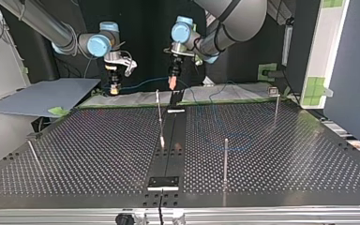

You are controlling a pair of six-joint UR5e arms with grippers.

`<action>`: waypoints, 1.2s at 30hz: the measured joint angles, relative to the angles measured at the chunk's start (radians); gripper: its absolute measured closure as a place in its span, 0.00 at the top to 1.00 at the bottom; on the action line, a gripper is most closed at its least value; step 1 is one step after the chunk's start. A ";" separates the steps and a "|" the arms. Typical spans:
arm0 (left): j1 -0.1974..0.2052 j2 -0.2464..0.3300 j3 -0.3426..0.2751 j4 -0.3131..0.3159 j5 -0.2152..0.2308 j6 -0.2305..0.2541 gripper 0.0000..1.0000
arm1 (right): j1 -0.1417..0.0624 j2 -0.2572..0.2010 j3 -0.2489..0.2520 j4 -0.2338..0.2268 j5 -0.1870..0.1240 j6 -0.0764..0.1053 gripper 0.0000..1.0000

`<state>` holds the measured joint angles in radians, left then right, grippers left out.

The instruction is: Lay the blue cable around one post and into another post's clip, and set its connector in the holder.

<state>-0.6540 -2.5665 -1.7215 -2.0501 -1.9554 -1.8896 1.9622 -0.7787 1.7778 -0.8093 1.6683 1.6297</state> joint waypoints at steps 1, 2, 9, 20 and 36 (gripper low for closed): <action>0.002 0.000 0.003 -0.003 -0.003 0.004 0.16 | -0.003 0.000 -0.001 0.000 -0.002 0.000 0.33; 0.003 0.000 0.007 -0.007 -0.006 0.009 0.16 | -0.006 0.000 -0.001 0.001 -0.004 0.000 0.33; 0.007 0.000 0.050 -0.046 -0.018 0.029 0.16 | -0.027 0.000 -0.003 0.002 -0.031 0.007 0.33; 0.018 0.001 0.087 -0.051 0.016 0.000 0.04 | -0.033 0.000 -0.004 0.004 -0.045 0.005 0.33; 0.034 0.000 0.091 -0.066 -0.012 0.076 0.04 | -0.054 0.000 -0.012 0.013 -0.046 0.008 0.33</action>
<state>-0.6197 -2.5661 -1.6303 -2.1160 -1.9675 -1.8138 1.9082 -0.7787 1.7654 -0.7966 1.6226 1.6378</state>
